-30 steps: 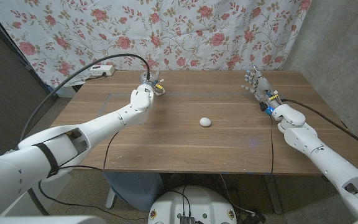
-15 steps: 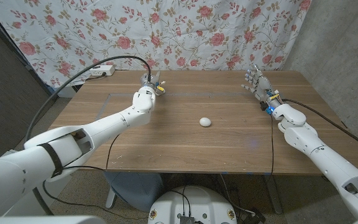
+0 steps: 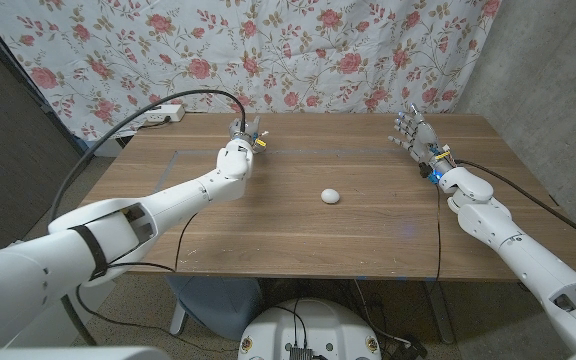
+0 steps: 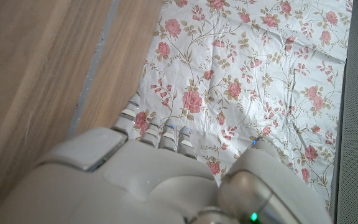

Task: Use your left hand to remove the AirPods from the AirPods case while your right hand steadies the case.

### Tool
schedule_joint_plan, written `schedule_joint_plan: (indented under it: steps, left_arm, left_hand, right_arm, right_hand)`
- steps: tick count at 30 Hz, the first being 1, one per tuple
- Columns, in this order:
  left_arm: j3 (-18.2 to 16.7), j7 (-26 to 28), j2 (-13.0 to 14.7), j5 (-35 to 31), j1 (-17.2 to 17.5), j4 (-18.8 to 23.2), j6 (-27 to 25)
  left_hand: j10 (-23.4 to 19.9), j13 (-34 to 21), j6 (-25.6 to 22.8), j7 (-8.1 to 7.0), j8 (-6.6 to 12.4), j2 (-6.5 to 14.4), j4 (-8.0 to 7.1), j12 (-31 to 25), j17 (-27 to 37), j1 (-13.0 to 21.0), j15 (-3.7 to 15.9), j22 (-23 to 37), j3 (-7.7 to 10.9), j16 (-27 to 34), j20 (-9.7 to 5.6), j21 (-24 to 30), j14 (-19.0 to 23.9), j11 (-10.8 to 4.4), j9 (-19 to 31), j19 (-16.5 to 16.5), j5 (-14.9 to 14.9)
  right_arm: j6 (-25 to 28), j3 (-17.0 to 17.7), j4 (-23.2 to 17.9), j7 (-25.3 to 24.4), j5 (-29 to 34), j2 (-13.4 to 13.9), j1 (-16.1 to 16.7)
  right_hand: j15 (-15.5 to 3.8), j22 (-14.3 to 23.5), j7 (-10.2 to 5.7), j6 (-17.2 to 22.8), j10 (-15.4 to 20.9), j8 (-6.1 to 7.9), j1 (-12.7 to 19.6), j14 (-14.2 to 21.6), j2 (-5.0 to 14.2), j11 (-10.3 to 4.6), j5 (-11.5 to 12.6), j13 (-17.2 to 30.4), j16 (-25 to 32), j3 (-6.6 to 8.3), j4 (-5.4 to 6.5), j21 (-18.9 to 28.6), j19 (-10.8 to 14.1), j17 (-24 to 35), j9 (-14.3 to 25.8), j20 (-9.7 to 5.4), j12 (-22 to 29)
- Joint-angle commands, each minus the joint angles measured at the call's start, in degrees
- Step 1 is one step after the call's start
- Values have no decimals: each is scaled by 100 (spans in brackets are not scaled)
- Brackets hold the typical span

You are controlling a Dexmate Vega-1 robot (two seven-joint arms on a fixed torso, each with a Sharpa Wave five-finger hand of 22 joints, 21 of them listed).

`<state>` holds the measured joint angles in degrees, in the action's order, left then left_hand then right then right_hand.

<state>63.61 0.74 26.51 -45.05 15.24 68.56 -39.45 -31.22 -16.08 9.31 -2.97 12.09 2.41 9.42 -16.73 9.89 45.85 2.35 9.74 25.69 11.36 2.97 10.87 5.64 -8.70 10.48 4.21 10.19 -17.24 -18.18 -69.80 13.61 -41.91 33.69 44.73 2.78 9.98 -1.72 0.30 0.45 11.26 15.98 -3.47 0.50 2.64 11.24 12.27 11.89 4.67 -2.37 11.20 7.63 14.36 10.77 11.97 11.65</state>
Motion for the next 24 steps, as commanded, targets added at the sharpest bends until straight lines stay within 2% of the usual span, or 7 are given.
schedule_joint_plan:
  steps: [1,24]
  left_arm:
    - [117,7,-116,115,-96,-236,5]
    - [283,220,-362,363,-227,-676,26]
  left_hand:
    - [-54,-20,-15,24,10,18,18,4,11,104,19,7,56,7,26,18,49,-17,12,19,35]
    - [-128,-54,-85,5,2,-28,-29,4,12,62,25,9,-16,22,65,23,136,4,13,61,10]
  right_arm:
    - [33,-3,62,11,4,-2,-44]
    - [21,-18,232,54,-22,-97,-122]
  right_hand:
    - [-13,12,-18,45,14,45,20,-31,63,30,-21,2,42,23,-38,-1,-41,6,27,-6,38]
    - [-21,12,-17,53,12,38,-15,-32,73,17,-26,2,52,9,-37,-4,-46,-4,27,-2,39]
